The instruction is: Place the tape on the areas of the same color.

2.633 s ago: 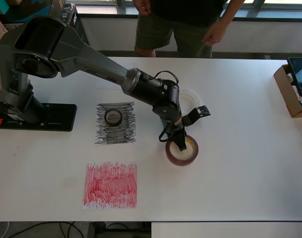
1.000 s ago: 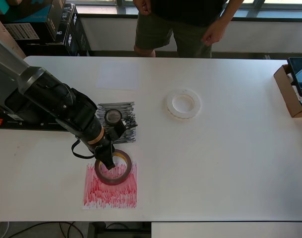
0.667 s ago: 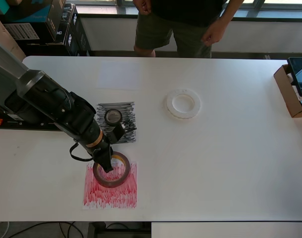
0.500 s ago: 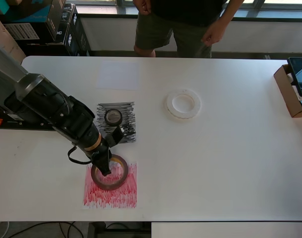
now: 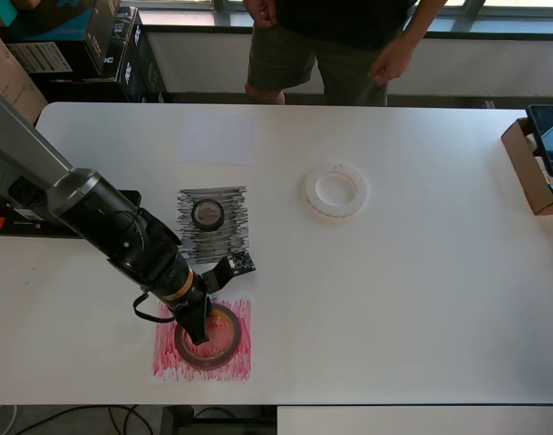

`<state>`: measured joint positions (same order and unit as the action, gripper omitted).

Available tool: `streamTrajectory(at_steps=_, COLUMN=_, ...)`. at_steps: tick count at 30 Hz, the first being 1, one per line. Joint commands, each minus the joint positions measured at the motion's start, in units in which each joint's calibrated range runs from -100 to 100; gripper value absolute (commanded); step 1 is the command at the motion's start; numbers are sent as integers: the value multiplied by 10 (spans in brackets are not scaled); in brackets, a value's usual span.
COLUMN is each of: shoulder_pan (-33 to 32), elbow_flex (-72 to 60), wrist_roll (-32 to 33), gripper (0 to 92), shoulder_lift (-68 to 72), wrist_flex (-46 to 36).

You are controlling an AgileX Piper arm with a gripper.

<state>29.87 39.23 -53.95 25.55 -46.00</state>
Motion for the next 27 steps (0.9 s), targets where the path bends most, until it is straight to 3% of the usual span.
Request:
streamTrajectory(at_steps=1, shoulder_pan=-2, elbow_flex=-6, wrist_roll=-2, gripper=8, shoulder_lift=-4, wrist_flex=1)
streamTrajectory(at_steps=4, shoulder_pan=2, elbow_flex=-7, wrist_roll=1, gripper=125, shoulder_lift=-4, wrist_flex=1)
streamTrajectory(at_steps=10, shoulder_pan=9, elbow_flex=-7, wrist_roll=-8, gripper=560, shoulder_lift=-9, wrist_flex=1)
streamTrajectory(at_steps=15, shoulder_pan=10, elbow_flex=-6, wrist_roll=-49, gripper=814, shoulder_lift=-9, wrist_flex=-3)
streamTrajectory(at_steps=19, shoulder_pan=9, elbow_flex=-7, wrist_roll=-45, gripper=899, shoulder_lift=-13, wrist_flex=-6)
streamTrajectory(at_steps=23, shoulder_pan=3, elbow_flex=-11, wrist_roll=-44, gripper=914, shoulder_lift=-39, wrist_flex=-15)
streamTrajectory(at_steps=27, shoulder_pan=-20, elbow_flex=-53, wrist_roll=-31, gripper=914, shoulder_lift=-92, wrist_flex=-136)
